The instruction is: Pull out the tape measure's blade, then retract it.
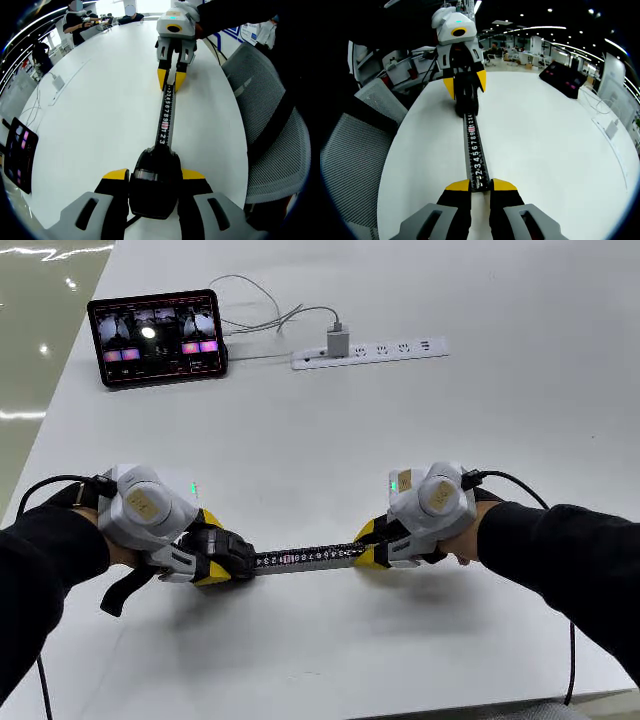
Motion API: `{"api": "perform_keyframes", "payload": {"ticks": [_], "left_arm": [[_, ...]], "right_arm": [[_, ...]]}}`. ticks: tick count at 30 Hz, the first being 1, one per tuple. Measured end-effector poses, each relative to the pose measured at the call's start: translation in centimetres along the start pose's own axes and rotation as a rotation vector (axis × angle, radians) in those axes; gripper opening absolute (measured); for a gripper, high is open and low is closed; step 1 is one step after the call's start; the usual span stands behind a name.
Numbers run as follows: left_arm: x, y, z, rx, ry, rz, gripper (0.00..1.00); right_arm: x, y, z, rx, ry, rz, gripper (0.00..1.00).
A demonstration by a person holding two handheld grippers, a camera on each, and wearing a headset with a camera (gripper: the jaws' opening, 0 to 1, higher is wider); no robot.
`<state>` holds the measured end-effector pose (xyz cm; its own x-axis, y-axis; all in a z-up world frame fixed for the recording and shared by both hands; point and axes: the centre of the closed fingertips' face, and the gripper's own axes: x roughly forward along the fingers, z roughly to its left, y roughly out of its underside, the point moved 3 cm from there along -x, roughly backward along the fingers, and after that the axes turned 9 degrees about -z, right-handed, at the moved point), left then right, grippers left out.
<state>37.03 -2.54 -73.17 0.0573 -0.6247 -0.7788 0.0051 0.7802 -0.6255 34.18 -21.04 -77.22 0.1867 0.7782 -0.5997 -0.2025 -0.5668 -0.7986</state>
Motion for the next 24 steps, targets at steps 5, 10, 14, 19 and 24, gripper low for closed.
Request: {"api": "perform_keyframes", "payload": {"ticks": [5,10,14,19,24], "left_arm": [[0.0,0.0,0.1,-0.003,0.000,-0.001,0.32],[0.0,0.0,0.1,-0.002,-0.002,-0.003,0.32],[0.1,0.0,0.0,-0.001,-0.003,-0.002,0.32],[0.1,0.0,0.0,-0.002,-0.003,-0.002,0.32],[0.1,0.0,0.0,-0.003,-0.003,-0.003,0.32]], "right_arm": [[-0.3,0.2,-0.1,0.009,0.001,-0.002,0.09],[-0.6,0.4,0.0,0.009,0.002,0.002,0.09],[-0.7,0.6,0.0,0.011,0.005,0.002,0.09],[-1.0,0.8,0.0,0.013,0.008,0.002,0.09],[-1.2,0.9,0.0,0.009,0.011,0.000,0.09]]}}
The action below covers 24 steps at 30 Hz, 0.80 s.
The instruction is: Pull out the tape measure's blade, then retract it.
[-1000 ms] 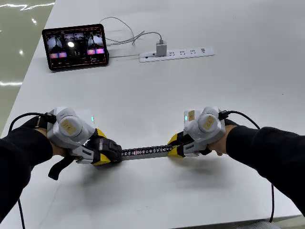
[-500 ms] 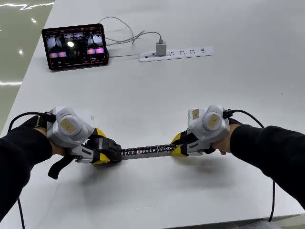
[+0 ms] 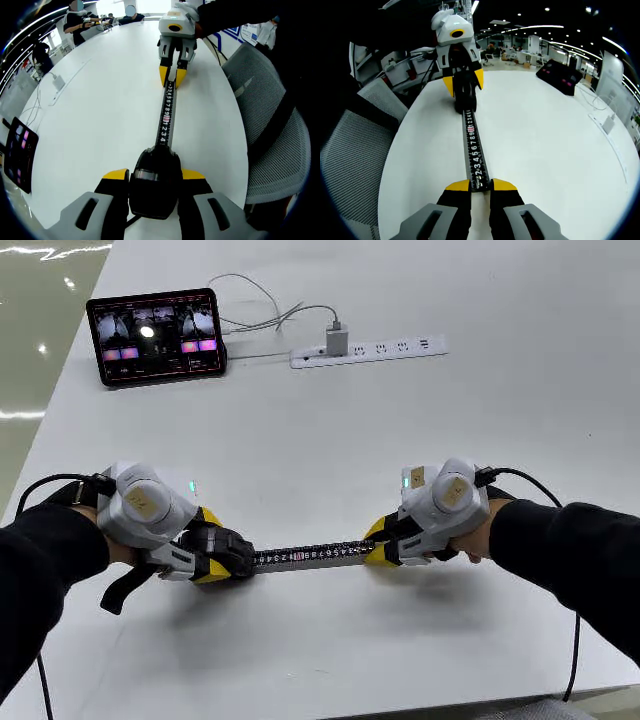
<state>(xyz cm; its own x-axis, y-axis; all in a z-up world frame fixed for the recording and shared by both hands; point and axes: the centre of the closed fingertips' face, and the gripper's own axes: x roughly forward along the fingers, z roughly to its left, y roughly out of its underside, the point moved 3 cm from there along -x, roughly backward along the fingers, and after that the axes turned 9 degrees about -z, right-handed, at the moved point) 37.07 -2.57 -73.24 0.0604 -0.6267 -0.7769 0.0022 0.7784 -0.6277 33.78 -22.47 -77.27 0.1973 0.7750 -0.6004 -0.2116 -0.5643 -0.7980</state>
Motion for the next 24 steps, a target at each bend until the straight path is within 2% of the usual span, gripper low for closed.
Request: {"api": "perform_keyframes", "payload": {"ticks": [24], "left_arm": [[-0.1,-0.1,0.0,-0.003,-0.003,-0.002,0.32]], "right_arm": [[-1.3,0.8,-0.3,0.012,0.011,0.001,0.09]]}}
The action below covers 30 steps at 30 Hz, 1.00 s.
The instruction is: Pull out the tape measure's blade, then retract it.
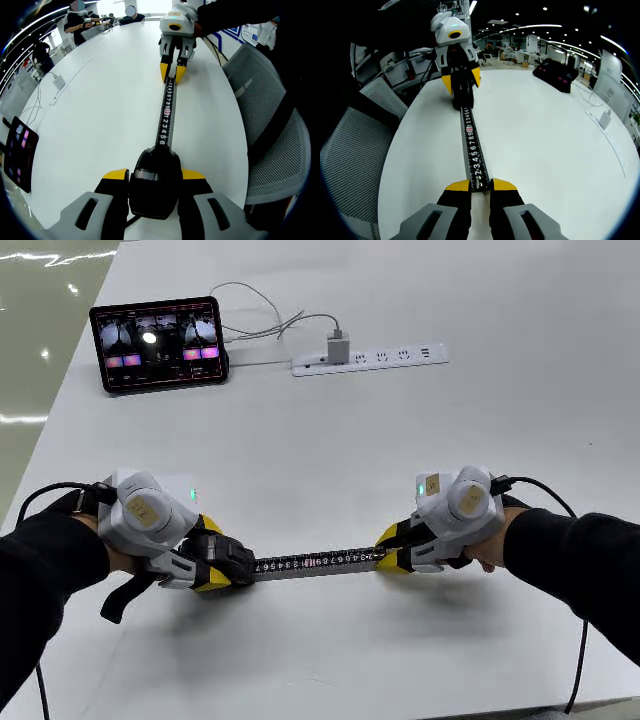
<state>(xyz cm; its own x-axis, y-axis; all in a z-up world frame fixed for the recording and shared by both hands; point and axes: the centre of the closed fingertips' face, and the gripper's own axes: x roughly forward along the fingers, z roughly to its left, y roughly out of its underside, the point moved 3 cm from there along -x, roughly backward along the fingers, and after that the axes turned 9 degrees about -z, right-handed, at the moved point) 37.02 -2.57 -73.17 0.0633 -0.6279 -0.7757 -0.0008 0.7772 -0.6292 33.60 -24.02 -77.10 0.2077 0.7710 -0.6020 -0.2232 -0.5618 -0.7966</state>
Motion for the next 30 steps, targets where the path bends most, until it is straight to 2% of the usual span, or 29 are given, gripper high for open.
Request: {"api": "perform_keyframes", "payload": {"ticks": [30], "left_arm": [[-0.1,0.0,0.0,-0.003,-0.003,0.001,0.32]], "right_arm": [[-1.1,0.7,-0.3,0.006,0.015,0.009,0.09]]}}
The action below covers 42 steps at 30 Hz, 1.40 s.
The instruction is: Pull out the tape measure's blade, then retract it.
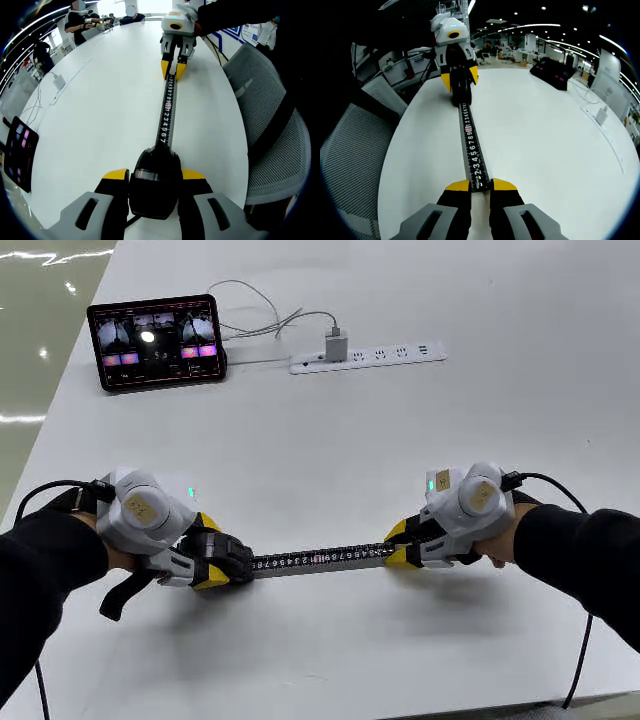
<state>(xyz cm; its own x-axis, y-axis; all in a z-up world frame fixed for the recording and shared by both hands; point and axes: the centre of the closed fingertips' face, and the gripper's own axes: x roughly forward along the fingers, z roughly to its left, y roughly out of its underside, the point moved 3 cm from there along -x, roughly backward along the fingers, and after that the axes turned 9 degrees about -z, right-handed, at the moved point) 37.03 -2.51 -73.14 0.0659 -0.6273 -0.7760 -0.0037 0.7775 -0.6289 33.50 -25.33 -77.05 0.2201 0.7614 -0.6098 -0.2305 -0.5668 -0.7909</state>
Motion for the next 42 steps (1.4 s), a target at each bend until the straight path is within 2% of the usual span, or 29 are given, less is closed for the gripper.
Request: {"api": "perform_keyframes", "payload": {"ticks": [42], "left_arm": [[0.1,0.1,0.1,-0.002,-0.004,-0.003,0.32]], "right_arm": [[-1.2,1.0,-0.2,0.016,0.014,0.010,0.09]]}}
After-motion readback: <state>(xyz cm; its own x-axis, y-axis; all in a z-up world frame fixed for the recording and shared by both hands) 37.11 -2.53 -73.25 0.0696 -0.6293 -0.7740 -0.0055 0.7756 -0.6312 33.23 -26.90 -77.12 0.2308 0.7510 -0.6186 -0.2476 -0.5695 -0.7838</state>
